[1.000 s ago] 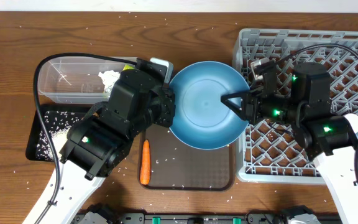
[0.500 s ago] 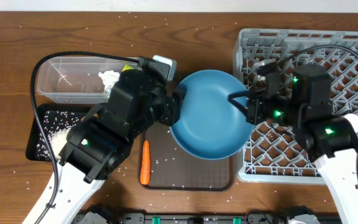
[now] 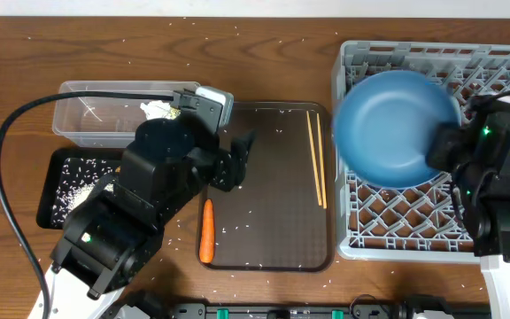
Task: Sort waste into correct bins and load items into the dishwasher rack
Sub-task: 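Place the blue plate upright in the rack with the right gripper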
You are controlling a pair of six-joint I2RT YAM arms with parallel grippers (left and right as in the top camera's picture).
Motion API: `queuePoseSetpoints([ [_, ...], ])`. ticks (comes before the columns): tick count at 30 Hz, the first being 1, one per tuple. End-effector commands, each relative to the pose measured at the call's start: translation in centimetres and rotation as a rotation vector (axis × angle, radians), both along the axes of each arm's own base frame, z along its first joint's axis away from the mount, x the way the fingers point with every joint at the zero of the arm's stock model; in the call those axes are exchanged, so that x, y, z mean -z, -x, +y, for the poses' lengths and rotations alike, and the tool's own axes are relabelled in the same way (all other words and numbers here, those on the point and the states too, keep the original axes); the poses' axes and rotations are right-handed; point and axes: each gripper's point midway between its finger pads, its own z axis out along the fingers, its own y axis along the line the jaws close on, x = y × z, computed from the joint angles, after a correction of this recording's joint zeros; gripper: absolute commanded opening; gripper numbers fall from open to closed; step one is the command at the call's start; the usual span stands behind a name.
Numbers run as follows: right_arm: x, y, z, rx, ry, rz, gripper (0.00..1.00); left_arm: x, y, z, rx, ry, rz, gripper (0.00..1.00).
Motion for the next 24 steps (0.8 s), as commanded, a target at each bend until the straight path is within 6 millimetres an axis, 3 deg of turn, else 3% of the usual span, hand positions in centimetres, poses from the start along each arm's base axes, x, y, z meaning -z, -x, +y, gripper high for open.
queuePoseSetpoints([
  [1,-2.1,0.8,-4.8,0.229,0.164,-0.048,0.01,-0.4,0.1,0.2,-0.003,-0.012,-0.008,0.66],
  [7,-4.0,1.6,-6.3,0.318,0.322,-0.056,0.01,0.6,0.4,0.4,0.001,-0.045,0.027,0.66],
  [17,-9.2,1.0,-9.2,0.505,0.619,-0.136,0.01,0.7,0.2,0.8,-0.009,-0.069,0.017,0.66],
  [20,-10.9,-0.1,-10.0,0.556,0.727,-0.144,0.01,0.7,0.2,0.8,-0.009,-0.069,0.017,0.66],
  [23,-10.9,-1.5,-11.1,0.589,0.851,-0.068,0.01,0.8,0.3,0.8,-0.008,-0.071,0.02,0.66],
  [24,-10.5,-1.9,-12.3,0.629,0.899,-0.019,0.01,0.9,0.3,0.8,-0.008,-0.073,0.023,0.66],
])
